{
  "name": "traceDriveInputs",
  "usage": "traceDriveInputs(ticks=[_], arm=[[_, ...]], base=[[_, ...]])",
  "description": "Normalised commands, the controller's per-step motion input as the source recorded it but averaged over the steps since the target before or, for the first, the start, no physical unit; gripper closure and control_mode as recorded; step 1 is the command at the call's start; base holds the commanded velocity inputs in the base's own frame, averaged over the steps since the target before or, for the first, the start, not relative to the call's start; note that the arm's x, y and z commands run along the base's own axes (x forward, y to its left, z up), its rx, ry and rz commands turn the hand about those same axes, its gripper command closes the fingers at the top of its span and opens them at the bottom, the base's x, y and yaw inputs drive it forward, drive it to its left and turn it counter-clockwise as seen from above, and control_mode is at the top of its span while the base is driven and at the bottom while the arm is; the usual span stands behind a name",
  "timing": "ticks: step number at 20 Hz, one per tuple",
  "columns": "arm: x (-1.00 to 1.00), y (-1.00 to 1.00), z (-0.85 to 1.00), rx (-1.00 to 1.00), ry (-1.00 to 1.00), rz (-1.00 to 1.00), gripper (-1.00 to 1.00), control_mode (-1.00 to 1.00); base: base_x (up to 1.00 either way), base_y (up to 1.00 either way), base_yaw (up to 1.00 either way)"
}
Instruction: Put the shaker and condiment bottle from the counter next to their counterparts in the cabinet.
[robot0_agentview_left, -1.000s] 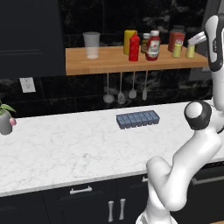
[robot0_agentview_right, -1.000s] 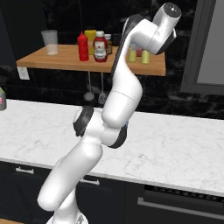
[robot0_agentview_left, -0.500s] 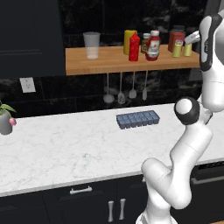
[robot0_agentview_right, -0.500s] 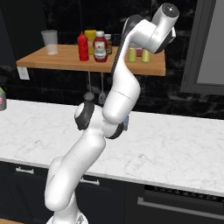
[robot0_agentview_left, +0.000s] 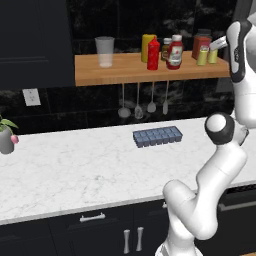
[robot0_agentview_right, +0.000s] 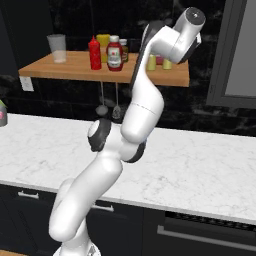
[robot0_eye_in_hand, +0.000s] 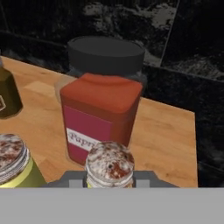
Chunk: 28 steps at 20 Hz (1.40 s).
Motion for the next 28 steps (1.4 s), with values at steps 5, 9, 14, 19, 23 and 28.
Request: traceDriveInputs(ticks=[5, 9, 14, 19, 23, 28], arm=[[0.02, -0.14, 0.00, 0.01, 0.00, 0.06, -1.00, -1.00], [0.03, -0.14, 0.00, 0.02, 0.01, 0.05, -1.00, -1.00], [0.00, -0.12, 0.02, 0.03, 0.03, 0.04, -1.00, -1.00], [-0.03, -0.11, 0.17, 0.06, 0.02, 0.01, -1.00, -1.00], [-0.29, -0.19, 0.48, 0.11, 0.00, 0.00, -1.00, -1.00], [-0.54, -0.12, 0.45, 0.14, 0.00, 0.00, -1.00, -1.00]], base=[[0.00, 0.00, 0.00], [0.00, 0.00, 0.00], [0.00, 0.00, 0.00], [0.00, 0.00, 0.00], [0.00, 0.00, 0.00], [0.00, 0.00, 0.00]])
